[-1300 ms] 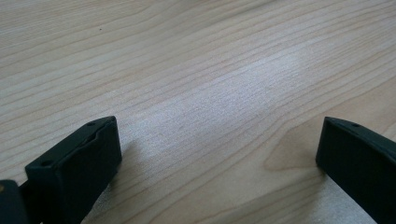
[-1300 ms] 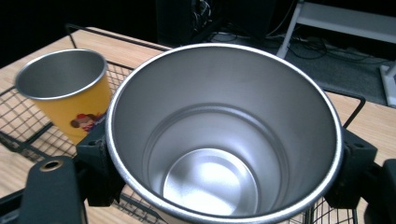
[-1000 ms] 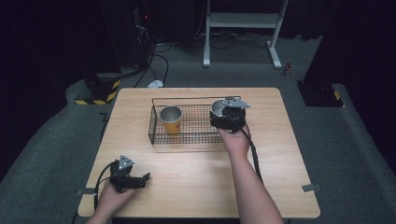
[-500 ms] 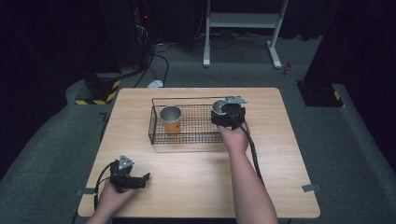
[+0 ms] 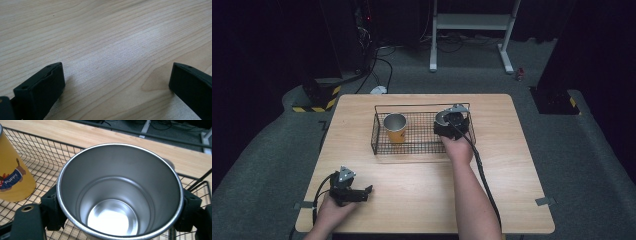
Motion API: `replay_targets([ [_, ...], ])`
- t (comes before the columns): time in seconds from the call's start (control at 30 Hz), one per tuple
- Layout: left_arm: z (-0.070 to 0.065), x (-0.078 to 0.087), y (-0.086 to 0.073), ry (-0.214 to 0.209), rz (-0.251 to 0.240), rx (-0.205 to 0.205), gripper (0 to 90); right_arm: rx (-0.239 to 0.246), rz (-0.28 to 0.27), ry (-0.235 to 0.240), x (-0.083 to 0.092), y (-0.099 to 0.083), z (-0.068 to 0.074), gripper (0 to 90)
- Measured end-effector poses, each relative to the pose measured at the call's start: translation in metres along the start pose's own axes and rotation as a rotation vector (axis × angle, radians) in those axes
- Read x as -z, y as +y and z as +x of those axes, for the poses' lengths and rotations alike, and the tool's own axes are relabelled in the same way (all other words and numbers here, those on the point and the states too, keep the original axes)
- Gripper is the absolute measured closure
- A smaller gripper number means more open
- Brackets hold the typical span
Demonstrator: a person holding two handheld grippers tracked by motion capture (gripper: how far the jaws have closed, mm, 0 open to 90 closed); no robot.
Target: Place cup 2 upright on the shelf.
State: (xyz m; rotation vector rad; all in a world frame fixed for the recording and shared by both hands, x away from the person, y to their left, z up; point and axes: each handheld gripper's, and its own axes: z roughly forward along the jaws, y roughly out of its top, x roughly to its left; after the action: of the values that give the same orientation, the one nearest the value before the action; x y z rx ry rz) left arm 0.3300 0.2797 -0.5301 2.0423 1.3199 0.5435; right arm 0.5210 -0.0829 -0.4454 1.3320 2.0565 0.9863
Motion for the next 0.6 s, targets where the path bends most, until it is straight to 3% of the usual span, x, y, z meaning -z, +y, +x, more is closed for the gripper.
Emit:
replay_targets([
  [0.6,0.000,0.000,0.000,0.000,0.000,-0.005,0.5,-0.002,0.059,0.023,-0.014,-0.007,0.010,18.5],
])
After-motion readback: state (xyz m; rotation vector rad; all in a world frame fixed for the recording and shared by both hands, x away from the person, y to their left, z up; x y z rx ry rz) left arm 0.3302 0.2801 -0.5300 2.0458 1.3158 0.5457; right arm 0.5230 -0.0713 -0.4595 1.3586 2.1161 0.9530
